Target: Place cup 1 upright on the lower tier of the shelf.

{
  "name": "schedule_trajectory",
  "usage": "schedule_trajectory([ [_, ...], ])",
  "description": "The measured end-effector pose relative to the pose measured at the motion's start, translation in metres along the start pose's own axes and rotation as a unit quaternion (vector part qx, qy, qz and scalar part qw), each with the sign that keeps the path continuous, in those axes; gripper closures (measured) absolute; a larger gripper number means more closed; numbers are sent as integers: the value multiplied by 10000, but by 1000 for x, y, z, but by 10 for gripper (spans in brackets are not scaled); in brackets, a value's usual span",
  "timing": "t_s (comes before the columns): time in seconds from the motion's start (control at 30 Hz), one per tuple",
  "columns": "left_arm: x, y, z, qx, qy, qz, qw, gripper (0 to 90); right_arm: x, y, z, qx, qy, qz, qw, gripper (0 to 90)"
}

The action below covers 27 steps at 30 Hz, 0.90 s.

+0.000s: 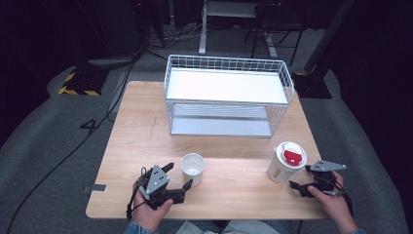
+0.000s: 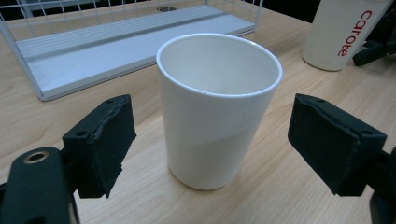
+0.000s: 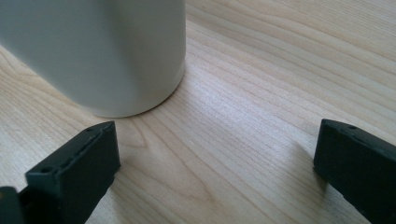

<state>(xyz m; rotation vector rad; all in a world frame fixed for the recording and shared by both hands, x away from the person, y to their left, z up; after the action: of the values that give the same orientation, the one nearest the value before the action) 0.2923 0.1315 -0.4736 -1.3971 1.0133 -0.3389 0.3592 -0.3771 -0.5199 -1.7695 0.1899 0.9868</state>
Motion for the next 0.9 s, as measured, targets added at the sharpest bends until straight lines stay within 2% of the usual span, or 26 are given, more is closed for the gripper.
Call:
schedule_trajectory([
  [0.17,12,1,-1,-26,40,70,10000,155,0,0,0,-6,-3,0,10000,4],
  [0.27,18,0,0,-163,37,7,9999,155,0,0,0,-10,-3,5,10000,4],
  [0.67,40,4,5,-251,13,3,9997,154,0,0,0,-12,0,4,10000,4],
  [0.9,51,5,7,-314,-142,-71,9994,154,0,0,0,0,16,1,10000,4],
])
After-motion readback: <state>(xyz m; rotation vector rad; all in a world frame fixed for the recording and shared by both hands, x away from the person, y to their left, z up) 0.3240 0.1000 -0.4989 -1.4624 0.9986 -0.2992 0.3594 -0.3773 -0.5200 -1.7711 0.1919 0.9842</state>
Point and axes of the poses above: each handheld gripper's, and its own axes: x roughly forward along the jaws, y roughly out of its underside, z roughly to its left, the point moved 2 cm from there along x, roughly forward along the jaws, and after that the axes turned 9 degrees about y, right-handed, at the moved point
